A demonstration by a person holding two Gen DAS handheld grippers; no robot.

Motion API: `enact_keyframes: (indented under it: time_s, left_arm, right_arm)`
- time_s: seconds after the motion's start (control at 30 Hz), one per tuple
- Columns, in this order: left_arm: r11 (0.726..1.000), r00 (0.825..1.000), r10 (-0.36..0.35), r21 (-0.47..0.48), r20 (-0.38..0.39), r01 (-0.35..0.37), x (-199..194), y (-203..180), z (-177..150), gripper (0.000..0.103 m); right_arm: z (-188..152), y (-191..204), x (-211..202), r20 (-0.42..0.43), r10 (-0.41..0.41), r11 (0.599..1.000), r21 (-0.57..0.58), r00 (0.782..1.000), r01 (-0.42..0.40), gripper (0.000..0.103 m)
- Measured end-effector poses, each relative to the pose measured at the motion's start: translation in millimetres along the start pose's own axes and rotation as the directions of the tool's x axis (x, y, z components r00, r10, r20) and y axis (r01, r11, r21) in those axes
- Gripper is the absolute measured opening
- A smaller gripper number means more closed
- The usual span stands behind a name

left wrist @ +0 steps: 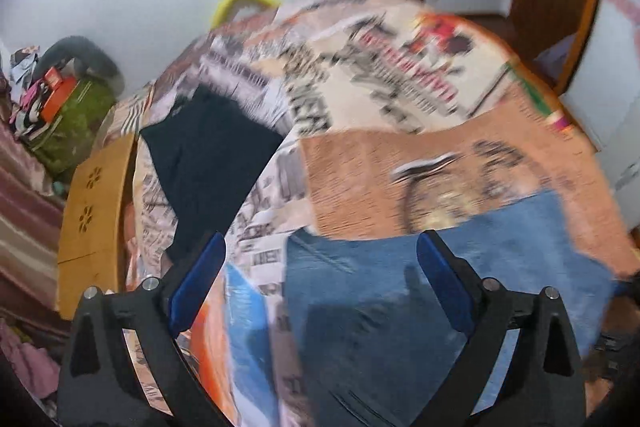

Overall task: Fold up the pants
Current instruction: 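Lay the lifted jeans down on the stack with the left gripper and release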

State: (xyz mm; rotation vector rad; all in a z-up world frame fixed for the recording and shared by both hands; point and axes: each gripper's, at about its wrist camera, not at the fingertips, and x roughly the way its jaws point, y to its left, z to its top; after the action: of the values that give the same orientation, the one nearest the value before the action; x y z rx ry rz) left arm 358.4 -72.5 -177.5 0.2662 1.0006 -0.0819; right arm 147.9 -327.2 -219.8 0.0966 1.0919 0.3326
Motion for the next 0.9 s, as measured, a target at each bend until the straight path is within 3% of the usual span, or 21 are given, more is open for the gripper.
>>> enact_keyframes:
  time_s: [0.2, 0.3, 0.33, 0.43, 0.63, 0.73, 0.9]
  left_arm:
    - [0.995, 0.988, 0.089, 0.055, -0.129, -0.082, 76.8, 10.3, -5.4, 0.097]
    - [0.983, 0.983, 0.095, 0.174, -0.160, -0.067, 99.0, 5.7, -21.4, 0.098]
    - [0.982, 0.988, 0.080, 0.178, -0.135, -0.055, 97.3, 9.5, -28.4, 0.098]
    - [0.992, 0.986, 0.040, 0.126, -0.164, -0.019, 95.2, 26.7, -40.1, 0.098]
    - [0.995, 0.985, 0.033, 0.094, -0.169, -0.017, 64.8, 59.2, -85.2, 0.098]
    - [0.998, 0.984, 0.021, 0.069, -0.177, -0.009, 42.7, 74.7, -112.6, 0.098]
    - [1.000, 0.984, -0.012, -0.007, -0.178, 0.011, 5.1, 86.2, -152.4, 0.098]
  right_arm:
    - [4.0, 3.1, 2.3, -0.011, -0.020, 1.000, 0.000, 1.000, 0.020, 0.068]
    - [6.7, 5.9, 3.0, -0.016, -0.030, 1.000, -0.007, 0.999, 0.030, 0.068]
    - [7.9, 6.5, 3.4, -0.017, -0.030, 0.999, -0.010, 0.999, 0.030, 0.068]
    - [12.4, 11.9, 5.9, -0.020, -0.040, 0.999, -0.030, 0.999, 0.040, 0.068]
    - [20.2, 27.1, 7.2, 0.002, -0.102, 0.991, -0.089, 0.995, 0.102, 0.068]
    - [22.5, 28.9, 3.6, 0.002, -0.032, 0.997, -0.072, 0.999, 0.032, 0.068]
    - [23.2, 48.0, -6.6, 0.038, -0.009, 0.995, -0.097, 0.999, 0.013, 0.068]
